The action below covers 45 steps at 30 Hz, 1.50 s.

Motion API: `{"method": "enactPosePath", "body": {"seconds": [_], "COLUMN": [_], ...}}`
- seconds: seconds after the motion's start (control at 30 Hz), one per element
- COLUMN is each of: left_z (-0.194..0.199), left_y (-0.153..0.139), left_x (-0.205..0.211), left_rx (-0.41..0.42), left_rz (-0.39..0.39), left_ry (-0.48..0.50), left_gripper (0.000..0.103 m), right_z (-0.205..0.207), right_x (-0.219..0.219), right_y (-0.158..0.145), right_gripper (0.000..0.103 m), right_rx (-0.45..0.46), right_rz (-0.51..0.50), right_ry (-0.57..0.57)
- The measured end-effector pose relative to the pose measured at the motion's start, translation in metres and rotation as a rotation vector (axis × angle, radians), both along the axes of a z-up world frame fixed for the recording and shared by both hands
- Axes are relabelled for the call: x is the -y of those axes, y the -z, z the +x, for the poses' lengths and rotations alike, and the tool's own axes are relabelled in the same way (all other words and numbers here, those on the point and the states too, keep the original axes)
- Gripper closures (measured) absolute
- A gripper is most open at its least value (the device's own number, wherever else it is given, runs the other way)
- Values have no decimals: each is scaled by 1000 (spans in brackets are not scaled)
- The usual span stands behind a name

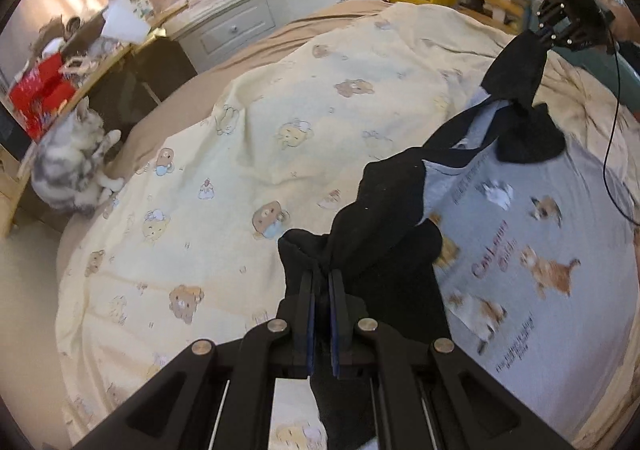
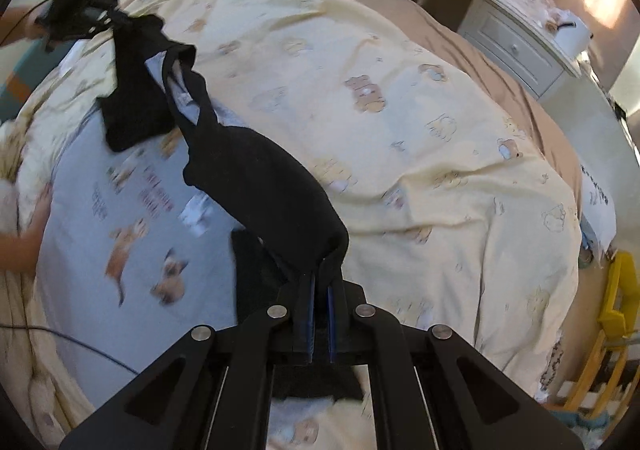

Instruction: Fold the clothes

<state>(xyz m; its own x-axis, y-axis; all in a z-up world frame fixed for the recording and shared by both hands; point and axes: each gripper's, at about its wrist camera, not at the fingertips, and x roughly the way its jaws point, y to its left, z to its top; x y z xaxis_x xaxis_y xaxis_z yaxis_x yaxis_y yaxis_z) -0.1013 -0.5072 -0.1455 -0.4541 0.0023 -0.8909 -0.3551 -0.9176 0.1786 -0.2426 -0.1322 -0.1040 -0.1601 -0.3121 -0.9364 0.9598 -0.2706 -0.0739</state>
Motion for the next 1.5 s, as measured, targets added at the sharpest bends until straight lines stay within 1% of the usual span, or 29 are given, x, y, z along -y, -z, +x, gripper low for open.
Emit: {"method": "enactPosePath", "body": {"seconds": [0.1, 0.17, 0.27, 0.3, 0.37, 0.43, 0.5, 0.57, 0.6, 0.67, 0.73, 0.8, 0.9, 0.97, 1.0, 1.07, 1.13, 1.2, 1.27, 1.3, 1.33, 1.4, 1.43, 1.47, 1.5], "left_z": [34, 63, 114, 131, 162, 187, 210, 233, 246, 263, 286, 308, 329, 336, 342, 352, 361, 366, 366, 366, 365, 357, 352, 345, 339], "left_y": [-17, -26, -30, -31, -30, -28, -16, -5, 0, 12, 26, 47, 78, 96, 104, 112, 123, 137, 147, 147, 144, 131, 125, 116, 107], "left_x": [-12, -28, -62, -74, -92, -100, -109, -118, -122, -127, -132, -135, -137, -133, -130, -128, -130, -130, -131, -132, -131, -127, -125, -127, -129], "left_rx": [-35, -57, -73, -74, -62, -57, -24, 9, 7, 2, 0, 26, 67, 93, 105, 117, 146, 211, 281, 303, 300, 285, 276, 270, 264], "left_rz": [-16, -48, -133, -166, -206, -194, -177, -159, -128, -82, -15, 20, 50, 76, 104, 135, 130, 120, 122, 131, 133, 146, 157, 180, 202], "left_ry": [-4, 5, 0, -2, -28, -87, -85, -81, -59, -58, -51, -51, -53, -83, -105, -108, -98, -89, -96, -76, -68, -84, -94, -93, -92], "left_gripper": [98, 98, 98, 98, 98, 98, 98, 98, 98, 98, 98, 98, 97, 97, 97, 98, 98, 98, 98, 98, 98, 97, 97, 96, 85], "right_z": [35, 63, 117, 131, 157, 183, 209, 230, 240, 251, 262, 273, 281, 288, 294, 301, 302, 298, 289, 285, 285, 289, 291, 292, 293], "right_x": [-26, -43, -66, -74, -92, -110, -128, -145, -156, -168, -178, -186, -200, -207, -208, -208, -209, -213, -216, -218, -217, -215, -215, -216, -221], "right_y": [-13, -19, -21, -18, -12, -6, -1, 11, 20, 37, 56, 77, 98, 111, 119, 131, 144, 156, 165, 170, 169, 162, 158, 154, 148], "right_gripper": [99, 99, 99, 99, 99, 99, 99, 99, 99, 99, 99, 99, 99, 99, 99, 99, 99, 98, 96, 95, 95, 91, 85, 81, 80], "right_rx": [-15, -35, -73, -61, -38, -15, 9, 42, 65, 111, 148, 175, 234, 272, 287, 304, 316, 321, 356, 372, 371, 360, 348, 334, 317], "right_rz": [-15, -11, 7, -6, -31, -56, -80, -77, -68, -66, -51, -26, -54, -57, -42, -12, 16, 40, 55, 62, 64, 76, 92, 113, 121], "right_ry": [-13, -25, -53, -49, -40, -31, -22, -12, 2, 32, 48, 55, 112, 130, 124, 113, 118, 156, 204, 227, 219, 188, 179, 172, 169]}}
